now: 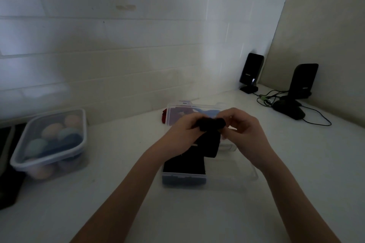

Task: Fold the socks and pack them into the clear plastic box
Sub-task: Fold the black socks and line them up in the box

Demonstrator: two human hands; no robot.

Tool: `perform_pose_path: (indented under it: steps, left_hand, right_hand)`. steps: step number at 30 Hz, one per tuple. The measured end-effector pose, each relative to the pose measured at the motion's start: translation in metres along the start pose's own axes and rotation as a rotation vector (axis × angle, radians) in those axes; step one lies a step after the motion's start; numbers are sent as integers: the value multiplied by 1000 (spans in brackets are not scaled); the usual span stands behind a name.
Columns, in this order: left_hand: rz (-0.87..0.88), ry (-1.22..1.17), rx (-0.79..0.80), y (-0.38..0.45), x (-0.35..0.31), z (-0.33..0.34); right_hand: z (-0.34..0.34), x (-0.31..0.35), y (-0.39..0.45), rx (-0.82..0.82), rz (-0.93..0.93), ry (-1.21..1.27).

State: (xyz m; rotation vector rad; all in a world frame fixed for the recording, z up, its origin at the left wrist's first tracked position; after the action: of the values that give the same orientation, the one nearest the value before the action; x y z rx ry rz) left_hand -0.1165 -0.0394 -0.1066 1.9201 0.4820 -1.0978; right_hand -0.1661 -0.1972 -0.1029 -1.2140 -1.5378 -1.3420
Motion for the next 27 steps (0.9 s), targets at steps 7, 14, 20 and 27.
perform_pose_path:
  steps: [7,14,20,27]
  left_hand:
    - [-53,-113,-59,-1,0,-2]
    - [-71,-113,-97,-1,-3,-2]
    - [-106,-160,-118,-2,-6,0]
    - [-238,-402,18,-1,-13,-4]
  right_hand:
    - [1,1,-2,40,-37,-52]
    - [2,3,-6,41,-74,-133]
    - [1,2,-6,36,-60,-172]
    - [-4,-1,-4,-42,-111,-247]
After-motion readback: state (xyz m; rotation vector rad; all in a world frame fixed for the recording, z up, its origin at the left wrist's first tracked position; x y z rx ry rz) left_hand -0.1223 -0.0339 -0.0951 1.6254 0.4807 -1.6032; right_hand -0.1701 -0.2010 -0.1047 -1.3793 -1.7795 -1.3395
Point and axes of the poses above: each hand's wrist, its own y-axis towards the middle knuckle, its own z-axis out of the palm, x = y × z, the point moved 1 cm from there along y, towards the middle knuckle, and after that the axes turned 15 degrees about z, right-handed, at the moved point
